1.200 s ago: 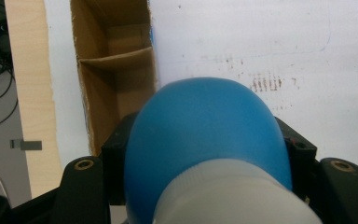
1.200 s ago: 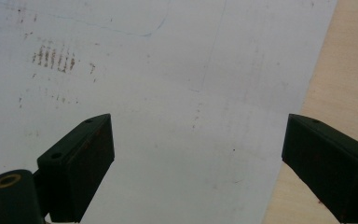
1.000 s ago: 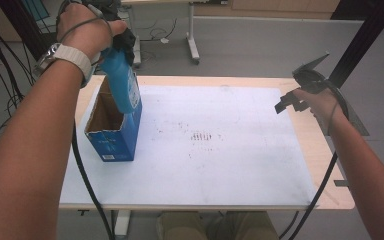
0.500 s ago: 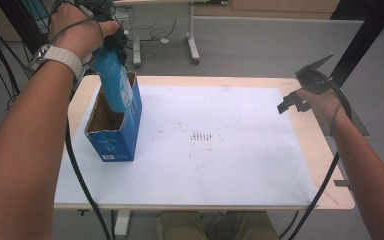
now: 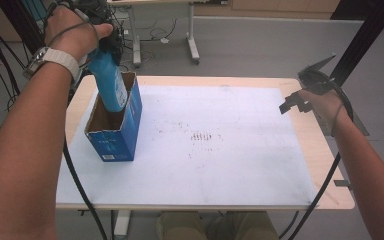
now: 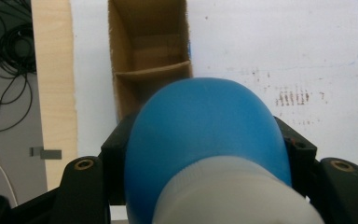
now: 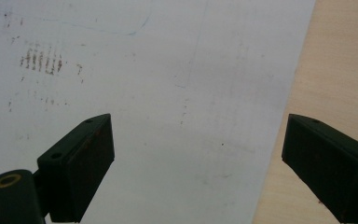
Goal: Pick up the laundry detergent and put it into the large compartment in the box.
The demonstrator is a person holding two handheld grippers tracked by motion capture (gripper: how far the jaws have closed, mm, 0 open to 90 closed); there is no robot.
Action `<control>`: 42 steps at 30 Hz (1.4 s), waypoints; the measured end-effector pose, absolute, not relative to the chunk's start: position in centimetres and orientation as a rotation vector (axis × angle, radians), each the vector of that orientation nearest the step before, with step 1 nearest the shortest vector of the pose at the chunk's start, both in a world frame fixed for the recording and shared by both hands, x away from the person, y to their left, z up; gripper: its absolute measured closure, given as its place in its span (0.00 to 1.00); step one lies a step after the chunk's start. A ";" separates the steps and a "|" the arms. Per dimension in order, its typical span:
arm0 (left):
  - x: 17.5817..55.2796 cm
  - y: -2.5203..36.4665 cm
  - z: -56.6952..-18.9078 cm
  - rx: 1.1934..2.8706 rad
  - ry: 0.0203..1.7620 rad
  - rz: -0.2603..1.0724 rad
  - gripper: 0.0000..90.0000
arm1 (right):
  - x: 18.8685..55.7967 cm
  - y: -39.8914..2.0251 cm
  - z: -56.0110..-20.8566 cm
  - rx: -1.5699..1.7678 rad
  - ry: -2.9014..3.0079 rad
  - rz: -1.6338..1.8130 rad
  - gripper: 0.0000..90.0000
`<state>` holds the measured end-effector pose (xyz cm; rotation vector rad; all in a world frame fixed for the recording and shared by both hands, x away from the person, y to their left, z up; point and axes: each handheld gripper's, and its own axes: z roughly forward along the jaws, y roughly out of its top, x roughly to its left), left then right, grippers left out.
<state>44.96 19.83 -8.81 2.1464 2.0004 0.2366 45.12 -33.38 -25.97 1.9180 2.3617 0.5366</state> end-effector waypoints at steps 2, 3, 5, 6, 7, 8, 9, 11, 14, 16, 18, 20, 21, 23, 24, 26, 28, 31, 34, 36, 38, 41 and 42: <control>45.0 20.1 -8.9 2.140 2.009 0.235 0.43 | 45.1 -33.5 -26.1 1.922 2.360 0.538 0.10; 45.1 20.2 -9.0 2.141 2.009 0.234 0.43 | 45.2 -33.5 -26.2 1.924 2.361 0.536 0.10; 45.1 20.4 -9.1 2.142 2.009 0.234 0.43 | 45.2 -33.5 -26.3 1.924 2.360 0.540 0.10; 45.1 20.4 -9.1 2.140 2.010 0.237 0.43 | 45.2 -33.5 -26.3 1.925 2.361 0.538 0.10; 45.2 20.5 -9.2 2.143 2.012 0.236 0.43 | 45.2 -33.5 -26.3 1.925 2.363 0.533 0.10; 45.2 20.6 -9.3 2.142 2.017 0.235 0.43 | 45.3 -33.5 -26.4 1.924 2.364 0.532 0.10; 45.2 20.6 -9.3 2.140 2.020 0.237 0.43 | 45.3 -33.5 -26.4 1.925 2.366 0.530 0.10; 45.3 20.8 -9.5 2.141 2.024 0.236 0.43 | 45.3 -33.5 -26.4 1.923 2.365 0.531 0.10; 45.4 21.0 -9.8 2.137 2.029 0.239 0.43 | 45.4 -33.5 -26.5 1.924 2.365 0.528 0.10; 45.4 21.1 -10.0 2.135 2.028 0.241 0.43 | 45.4 -33.5 -26.5 1.926 2.365 0.527 0.10; 45.5 21.2 -10.2 2.131 2.032 0.241 0.43 | 45.4 -33.5 -26.5 1.926 2.366 0.526 0.10; 45.6 21.2 -10.5 2.138 2.030 0.241 0.43 | 45.4 -33.6 -26.6 1.924 2.368 0.523 0.10; 45.6 21.2 -10.5 2.137 2.031 0.241 0.43 | 45.4 -33.6 -26.6 1.929 2.366 0.522 0.10; 45.7 21.3 -10.7 2.135 2.037 0.234 0.43 | 45.4 -33.6 -26.7 1.932 2.364 0.523 0.10; 45.7 21.3 -10.8 2.135 2.040 0.233 0.43 | 45.4 -33.6 -26.7 1.934 2.366 0.519 0.10; 45.8 21.4 -11.0 2.139 2.042 0.239 0.43 | 45.4 -33.6 -26.7 1.932 2.368 0.522 0.10; 45.9 21.4 -11.1 2.140 2.045 0.240 0.43 | 45.4 -33.7 -26.7 1.932 2.368 0.520 0.10; 45.9 21.6 -11.4 2.135 2.049 0.234 0.43 | 45.4 -33.7 -26.8 1.935 2.366 0.520 0.10; 46.0 21.8 -11.9 2.136 2.055 0.235 0.43 | 45.4 -33.8 -26.9 1.938 2.366 0.519 0.10; 46.0 21.9 -12.2 2.129 2.059 0.238 0.43 | 45.4 -33.8 -27.0 1.937 2.370 0.516 0.10; 46.1 22.0 -12.5 2.131 2.065 0.231 0.43 | 45.4 -33.8 -27.0 1.939 2.370 0.516 0.10; 46.1 22.1 -12.9 2.134 2.065 0.224 0.43 | 45.4 -33.9 -27.1 1.940 2.367 0.514 0.10; 46.1 22.1 -13.0 2.133 2.063 0.224 0.43 | 45.4 -33.9 -27.1 1.943 2.368 0.513 0.10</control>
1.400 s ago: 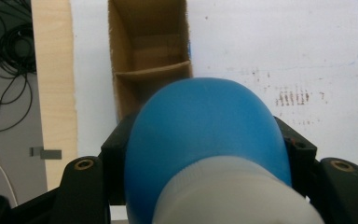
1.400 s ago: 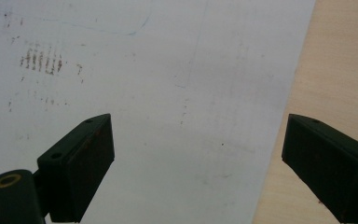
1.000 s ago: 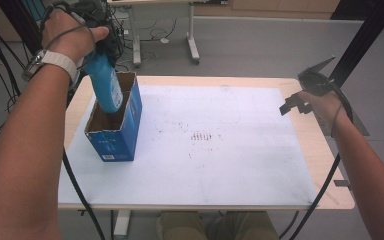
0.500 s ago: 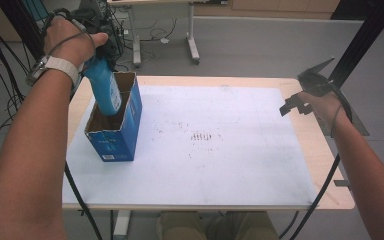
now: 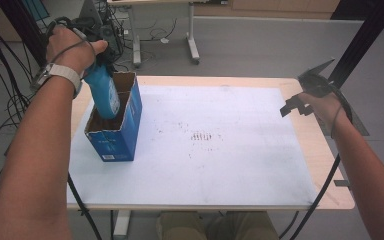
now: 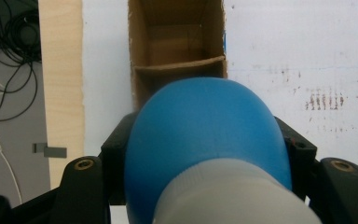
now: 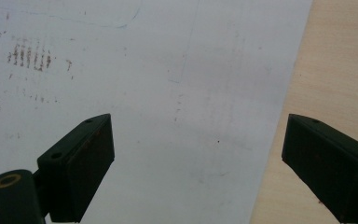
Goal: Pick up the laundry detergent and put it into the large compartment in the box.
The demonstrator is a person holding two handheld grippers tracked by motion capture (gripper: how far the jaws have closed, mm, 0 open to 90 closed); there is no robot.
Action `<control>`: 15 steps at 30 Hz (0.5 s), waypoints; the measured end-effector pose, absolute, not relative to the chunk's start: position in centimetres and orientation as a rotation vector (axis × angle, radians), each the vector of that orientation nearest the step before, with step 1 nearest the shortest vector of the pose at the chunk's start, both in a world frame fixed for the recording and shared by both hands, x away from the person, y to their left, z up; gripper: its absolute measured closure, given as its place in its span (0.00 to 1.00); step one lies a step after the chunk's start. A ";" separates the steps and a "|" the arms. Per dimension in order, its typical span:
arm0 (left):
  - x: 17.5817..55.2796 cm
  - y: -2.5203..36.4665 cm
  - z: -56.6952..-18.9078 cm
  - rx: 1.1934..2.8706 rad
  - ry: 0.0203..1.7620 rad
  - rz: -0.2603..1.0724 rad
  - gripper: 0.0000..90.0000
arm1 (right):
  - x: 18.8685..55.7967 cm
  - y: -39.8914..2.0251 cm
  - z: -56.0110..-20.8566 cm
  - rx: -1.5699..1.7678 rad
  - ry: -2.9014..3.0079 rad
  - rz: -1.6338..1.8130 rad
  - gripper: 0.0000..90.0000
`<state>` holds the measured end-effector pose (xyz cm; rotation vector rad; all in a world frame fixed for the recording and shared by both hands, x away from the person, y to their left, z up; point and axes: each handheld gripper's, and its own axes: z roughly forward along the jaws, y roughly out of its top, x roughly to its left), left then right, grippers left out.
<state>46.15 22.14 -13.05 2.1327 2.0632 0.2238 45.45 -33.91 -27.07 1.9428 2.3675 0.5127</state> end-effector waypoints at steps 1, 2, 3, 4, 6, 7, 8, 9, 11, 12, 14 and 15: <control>46.2 22.1 -13.2 2.136 2.061 0.222 0.43 | 45.5 -33.9 -27.1 1.941 2.367 0.513 0.10; 46.2 22.1 -13.3 2.140 2.061 0.219 0.43 | 45.5 -33.9 -27.1 1.940 2.368 0.515 0.10; 46.2 22.2 -13.4 2.138 2.063 0.216 0.43 | 45.5 -33.9 -27.1 1.940 2.368 0.514 0.10; 46.3 22.2 -13.5 2.135 2.065 0.213 0.43 | 45.5 -33.8 -27.2 1.941 2.368 0.515 0.10; 46.3 22.3 -13.7 2.134 2.066 0.218 0.43 | 45.5 -33.8 -27.2 1.942 2.371 0.511 0.10; 46.3 22.3 -13.8 2.133 2.068 0.219 0.43 | 45.5 -33.8 -27.2 1.942 2.370 0.512 0.10; 46.3 22.3 -13.9 2.135 2.068 0.222 0.43 | 45.5 -33.8 -27.3 1.943 2.369 0.511 0.10; 46.3 22.4 -14.0 2.136 2.068 0.223 0.43 | 45.5 -33.8 -27.3 1.945 2.370 0.510 0.10; 46.3 22.5 -14.3 2.142 2.067 0.221 0.43 | 45.5 -33.8 -27.4 1.946 2.369 0.512 0.10; 46.3 22.5 -14.4 2.135 2.067 0.224 0.43 | 45.5 -33.8 -27.4 1.947 2.368 0.514 0.10; 46.3 22.6 -14.8 2.145 2.069 0.217 0.43 | 45.4 -33.9 -27.5 1.949 2.369 0.510 0.10; 46.3 22.6 -14.9 2.146 2.067 0.220 0.43 | 45.4 -33.9 -27.6 1.953 2.368 0.508 0.10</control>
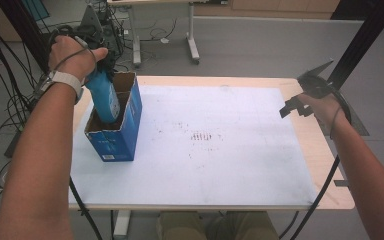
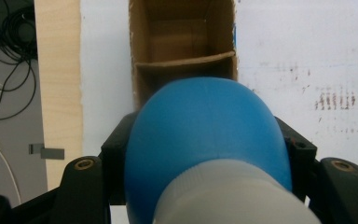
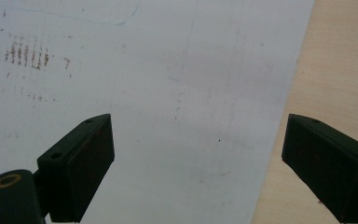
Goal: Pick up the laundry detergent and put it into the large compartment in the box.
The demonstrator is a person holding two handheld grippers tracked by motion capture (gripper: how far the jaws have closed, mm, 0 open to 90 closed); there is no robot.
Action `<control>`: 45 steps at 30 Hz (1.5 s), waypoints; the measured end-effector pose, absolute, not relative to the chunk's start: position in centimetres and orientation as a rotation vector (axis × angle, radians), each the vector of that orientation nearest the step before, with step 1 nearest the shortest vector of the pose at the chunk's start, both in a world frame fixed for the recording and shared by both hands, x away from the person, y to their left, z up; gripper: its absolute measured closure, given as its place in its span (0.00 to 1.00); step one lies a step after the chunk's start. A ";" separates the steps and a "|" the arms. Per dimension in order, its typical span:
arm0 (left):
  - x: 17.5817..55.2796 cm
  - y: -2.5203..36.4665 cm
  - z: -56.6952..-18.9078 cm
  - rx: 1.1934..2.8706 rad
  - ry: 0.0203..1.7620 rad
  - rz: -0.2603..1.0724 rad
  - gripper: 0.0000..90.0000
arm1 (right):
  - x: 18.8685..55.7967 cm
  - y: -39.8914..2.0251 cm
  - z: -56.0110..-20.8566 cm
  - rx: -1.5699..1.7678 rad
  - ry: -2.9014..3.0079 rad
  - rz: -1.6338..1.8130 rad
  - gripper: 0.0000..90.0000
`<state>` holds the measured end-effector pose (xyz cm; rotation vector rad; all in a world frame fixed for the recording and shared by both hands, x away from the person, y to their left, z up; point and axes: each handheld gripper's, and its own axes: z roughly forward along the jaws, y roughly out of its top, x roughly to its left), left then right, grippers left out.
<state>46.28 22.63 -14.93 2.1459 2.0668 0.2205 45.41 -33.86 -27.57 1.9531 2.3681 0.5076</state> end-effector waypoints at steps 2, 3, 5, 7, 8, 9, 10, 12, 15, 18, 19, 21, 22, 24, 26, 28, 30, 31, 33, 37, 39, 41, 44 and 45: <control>46.3 22.7 -15.2 2.148 2.070 0.221 0.43 | 45.4 -33.9 -27.6 1.953 2.368 0.508 0.10; 46.3 22.7 -15.4 2.150 2.070 0.219 0.43 | 45.4 -33.9 -27.6 1.953 2.370 0.504 0.10; 46.3 22.7 -15.7 2.151 2.069 0.218 0.43 | 45.4 -33.9 -27.6 1.953 2.368 0.506 0.10; 46.3 22.6 -16.0 2.151 2.064 0.221 0.43 | 45.4 -33.9 -27.6 1.953 2.368 0.506 0.10; 46.3 22.6 -16.1 2.148 2.058 0.234 0.43 | 45.4 -33.9 -27.6 1.946 2.370 0.507 0.10; 46.3 22.6 -16.2 2.147 2.058 0.242 0.43 | 45.4 -33.9 -27.7 1.951 2.370 0.505 0.10; 46.4 22.6 -16.3 2.158 2.064 0.236 0.43 | 45.4 -33.9 -27.7 1.953 2.370 0.503 0.10; 46.4 22.5 -16.5 2.158 2.059 0.252 0.43 | 45.4 -33.9 -27.7 1.953 2.369 0.503 0.10; 46.4 22.7 -16.9 2.155 2.056 0.251 0.43 | 45.4 -33.9 -27.8 1.953 2.369 0.505 0.10; 46.4 22.7 -17.4 2.163 2.053 0.246 0.43 | 45.4 -34.0 -27.9 1.957 2.371 0.501 0.10; 46.4 22.7 -17.5 2.164 2.056 0.242 0.43 | 45.4 -33.9 -28.0 1.958 2.371 0.500 0.10; 46.4 22.7 -17.8 2.176 2.055 0.239 0.43 | 45.4 -33.9 -28.1 1.959 2.373 0.498 0.10; 46.4 22.7 -17.8 2.176 2.050 0.244 0.43 | 45.4 -33.8 -28.1 1.959 2.375 0.496 0.10; 46.5 22.7 -17.9 2.187 2.056 0.238 0.43 | 45.5 -33.8 -28.1 1.950 2.379 0.497 0.10; 46.5 22.6 -18.0 2.181 2.050 0.249 0.43 | 45.5 -33.8 -28.1 1.957 2.377 0.497 0.10; 46.6 22.6 -18.2 2.187 2.052 0.242 0.43 | 45.5 -33.8 -28.2 1.955 2.377 0.496 0.10; 46.6 22.7 -18.5 2.178 2.052 0.238 0.43 | 45.4 -33.9 -28.2 1.963 2.375 0.496 0.10; 46.6 22.7 -18.6 2.179 2.052 0.233 0.43 | 45.4 -34.0 -28.3 1.965 2.374 0.496 0.10; 46.5 22.8 -19.0 2.176 2.055 0.224 0.43 | 45.4 -34.1 -28.3 1.965 2.371 0.498 0.10; 46.5 22.7 -19.6 2.192 2.056 0.232 0.43 | 45.3 -34.2 -28.4 1.970 2.369 0.495 0.10; 46.5 22.7 -19.8 2.187 2.057 0.234 0.43 | 45.3 -34.2 -28.4 1.969 2.371 0.494 0.10; 46.5 22.8 -20.1 2.184 2.057 0.221 0.43 | 45.3 -34.1 -28.4 1.969 2.372 0.494 0.10; 46.4 22.9 -20.7 2.185 2.062 0.210 0.43 | 45.3 -34.1 -28.5 1.970 2.373 0.494 0.10; 46.4 22.9 -20.8 2.186 2.061 0.215 0.43 | 45.3 -34.1 -28.5 1.972 2.371 0.492 0.10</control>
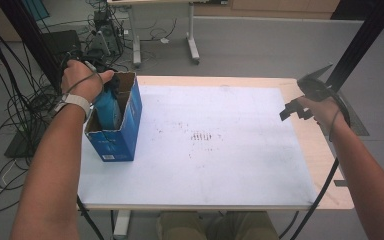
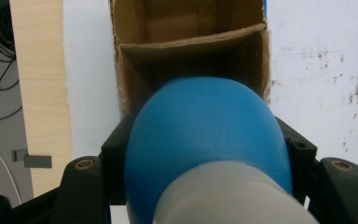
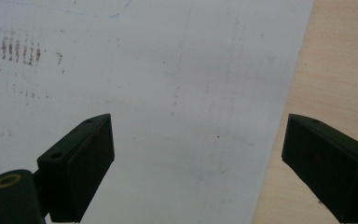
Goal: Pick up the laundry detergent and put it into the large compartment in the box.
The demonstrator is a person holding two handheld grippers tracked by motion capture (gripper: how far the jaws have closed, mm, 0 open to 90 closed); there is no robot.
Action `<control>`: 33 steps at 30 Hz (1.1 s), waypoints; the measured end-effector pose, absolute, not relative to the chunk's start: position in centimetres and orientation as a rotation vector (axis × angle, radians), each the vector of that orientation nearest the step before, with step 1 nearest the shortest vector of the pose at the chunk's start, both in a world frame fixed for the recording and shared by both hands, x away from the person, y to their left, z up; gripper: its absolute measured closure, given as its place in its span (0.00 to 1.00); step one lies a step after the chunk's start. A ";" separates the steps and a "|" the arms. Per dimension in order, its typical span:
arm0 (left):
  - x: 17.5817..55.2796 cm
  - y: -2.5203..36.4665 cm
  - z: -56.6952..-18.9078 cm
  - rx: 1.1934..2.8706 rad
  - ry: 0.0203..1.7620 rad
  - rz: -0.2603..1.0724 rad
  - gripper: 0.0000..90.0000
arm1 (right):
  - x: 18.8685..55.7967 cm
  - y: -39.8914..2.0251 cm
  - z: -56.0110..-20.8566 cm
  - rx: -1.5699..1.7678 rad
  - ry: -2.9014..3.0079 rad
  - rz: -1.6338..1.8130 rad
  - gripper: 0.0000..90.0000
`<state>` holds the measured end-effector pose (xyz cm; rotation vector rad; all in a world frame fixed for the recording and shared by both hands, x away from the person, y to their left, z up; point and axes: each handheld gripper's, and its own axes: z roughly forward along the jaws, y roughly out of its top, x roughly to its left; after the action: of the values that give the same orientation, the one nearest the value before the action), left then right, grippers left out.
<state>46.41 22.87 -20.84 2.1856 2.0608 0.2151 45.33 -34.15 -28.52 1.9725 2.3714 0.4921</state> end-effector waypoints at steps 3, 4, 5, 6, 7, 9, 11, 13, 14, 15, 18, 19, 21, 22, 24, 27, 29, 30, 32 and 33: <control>46.4 22.9 -21.3 2.188 2.065 0.209 0.43 | 45.3 -34.2 -28.6 1.971 2.372 0.492 0.10; 46.4 22.9 -21.5 2.187 2.067 0.203 0.43 | 45.3 -34.2 -28.6 1.972 2.371 0.494 0.10; 46.4 22.9 -21.6 2.187 2.070 0.197 0.43 | 45.3 -34.2 -28.6 1.973 2.371 0.495 0.10; 46.4 23.0 -21.8 2.187 2.071 0.193 0.43 | 45.3 -34.2 -28.6 1.974 2.372 0.491 0.10; 46.4 23.0 -22.0 2.188 2.071 0.191 0.43 | 45.3 -34.2 -28.7 1.976 2.372 0.492 0.10; 46.4 22.9 -22.3 2.195 2.075 0.183 0.43 | 45.3 -34.3 -28.7 1.978 2.370 0.490 0.10; 46.4 22.9 -22.6 2.196 2.074 0.183 0.43 | 45.3 -34.3 -28.8 1.979 2.372 0.491 0.10; 46.4 22.9 -22.9 2.201 2.078 0.174 0.43 | 45.3 -34.3 -28.9 1.983 2.369 0.490 0.10; 46.4 22.9 -23.0 2.203 2.076 0.174 0.43 | 45.3 -34.3 -29.0 1.984 2.371 0.487 0.10; 46.4 22.9 -23.2 2.204 2.079 0.171 0.43 | 45.3 -34.3 -29.0 1.986 2.370 0.486 0.10; 46.4 22.9 -23.5 2.206 2.082 0.177 0.43 | 45.3 -34.3 -29.1 1.985 2.371 0.488 0.10; 46.4 22.9 -23.5 2.214 2.082 0.180 0.43 | 45.3 -34.3 -29.1 1.984 2.373 0.486 0.10; 46.4 22.8 -23.6 2.213 2.082 0.187 0.43 | 45.3 -34.3 -29.1 1.985 2.372 0.487 0.10; 46.5 22.8 -23.6 2.213 2.081 0.187 0.43 | 45.3 -34.3 -29.1 1.984 2.373 0.488 0.10; 46.5 22.8 -23.8 2.209 2.081 0.184 0.43 | 45.3 -34.3 -29.1 1.985 2.372 0.491 0.10; 46.5 22.8 -24.2 2.215 2.079 0.173 0.43 | 45.3 -34.4 -29.1 1.989 2.371 0.487 0.10; 46.5 22.8 -24.4 2.211 2.082 0.170 0.43 | 45.3 -34.4 -29.2 1.990 2.369 0.488 0.10; 46.5 22.8 -24.5 2.215 2.082 0.170 0.43 | 45.3 -34.4 -29.2 1.989 2.370 0.486 0.10; 46.4 22.8 -24.8 2.214 2.075 0.177 0.43 | 45.3 -34.4 -29.2 1.990 2.370 0.485 0.10; 46.4 22.8 -24.9 2.215 2.081 0.175 0.43 | 45.3 -34.4 -29.2 1.992 2.369 0.485 0.10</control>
<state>46.43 22.80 -24.89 2.2148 2.0805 0.1747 45.28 -34.44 -29.24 1.9919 2.3694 0.4847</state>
